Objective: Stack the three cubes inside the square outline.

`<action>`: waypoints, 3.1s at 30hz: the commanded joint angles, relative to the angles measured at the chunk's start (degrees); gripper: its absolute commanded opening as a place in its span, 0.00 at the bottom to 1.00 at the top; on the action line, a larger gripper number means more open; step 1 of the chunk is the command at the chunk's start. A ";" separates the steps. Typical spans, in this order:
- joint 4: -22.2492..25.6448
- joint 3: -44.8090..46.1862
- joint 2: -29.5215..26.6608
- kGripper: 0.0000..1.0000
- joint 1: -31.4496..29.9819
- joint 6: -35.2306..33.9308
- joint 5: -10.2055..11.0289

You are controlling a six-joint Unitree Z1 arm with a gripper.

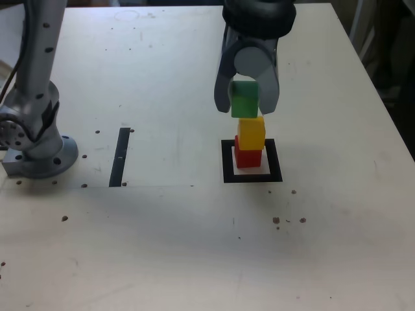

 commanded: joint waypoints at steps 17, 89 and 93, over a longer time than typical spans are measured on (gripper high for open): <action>-0.26 -1.19 3.06 0.19 -0.26 0.04 -0.07; 1.10 12.47 -17.94 0.99 -1.23 -0.58 3.89; 0.90 20.33 -23.71 0.99 -1.02 -0.68 4.45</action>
